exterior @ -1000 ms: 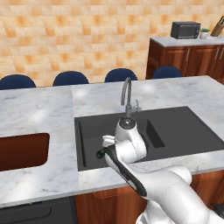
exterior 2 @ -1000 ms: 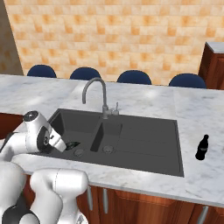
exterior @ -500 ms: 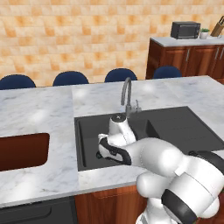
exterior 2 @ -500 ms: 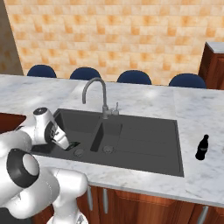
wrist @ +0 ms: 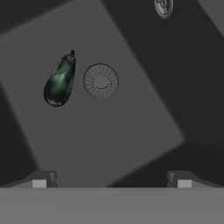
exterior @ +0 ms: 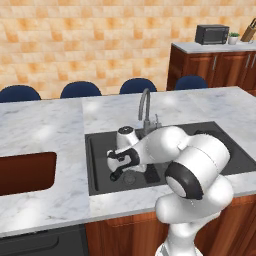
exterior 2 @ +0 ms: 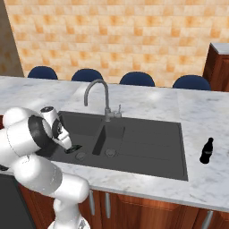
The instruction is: Pick up all produce items and place them in the sink. Turn on the sink faucet to wash them. Then turn the sink off and put them in the tray.
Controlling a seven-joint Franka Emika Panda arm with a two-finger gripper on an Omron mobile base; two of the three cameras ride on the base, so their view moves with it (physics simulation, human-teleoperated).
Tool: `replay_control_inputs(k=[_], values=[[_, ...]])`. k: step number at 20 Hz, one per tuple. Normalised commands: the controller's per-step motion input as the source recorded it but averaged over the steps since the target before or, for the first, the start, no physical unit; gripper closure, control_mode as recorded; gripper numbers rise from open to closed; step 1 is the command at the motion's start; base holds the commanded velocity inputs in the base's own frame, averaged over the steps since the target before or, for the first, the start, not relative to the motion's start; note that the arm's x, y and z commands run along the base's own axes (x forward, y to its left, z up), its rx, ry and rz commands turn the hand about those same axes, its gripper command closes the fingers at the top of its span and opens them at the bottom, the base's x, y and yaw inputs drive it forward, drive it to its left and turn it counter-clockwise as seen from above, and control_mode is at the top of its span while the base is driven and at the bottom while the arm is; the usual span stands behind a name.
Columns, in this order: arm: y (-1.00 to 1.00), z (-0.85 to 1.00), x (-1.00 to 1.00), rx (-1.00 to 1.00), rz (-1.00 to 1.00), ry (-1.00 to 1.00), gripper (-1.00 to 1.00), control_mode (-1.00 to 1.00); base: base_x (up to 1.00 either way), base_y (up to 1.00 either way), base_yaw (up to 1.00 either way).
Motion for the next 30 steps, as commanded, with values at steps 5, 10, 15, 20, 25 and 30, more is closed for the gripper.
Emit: replay_control_inputs(k=[5,10,15,20,25,30], values=[[0.00,-0.34,0.36,0.00,0.00,0.07,-1.00,-1.00,0.00,0.00,0.00],[0.02,-0.32,0.35,0.00,-0.01,0.05,-1.00,-1.00,0.00,0.00,0.00],[0.06,-0.33,0.34,0.00,-0.04,0.00,-1.00,-1.00,0.00,0.00,0.00],[0.12,-0.28,0.32,-0.02,-0.07,0.00,-1.00,-1.00,0.00,0.00,0.00],[0.09,-0.27,0.32,-0.02,-0.08,0.00,-1.00,-1.00,0.00,0.00,0.00],[0.03,-0.34,0.32,-0.01,-0.04,-0.02,-1.00,-1.00,0.00,0.00,0.00]])
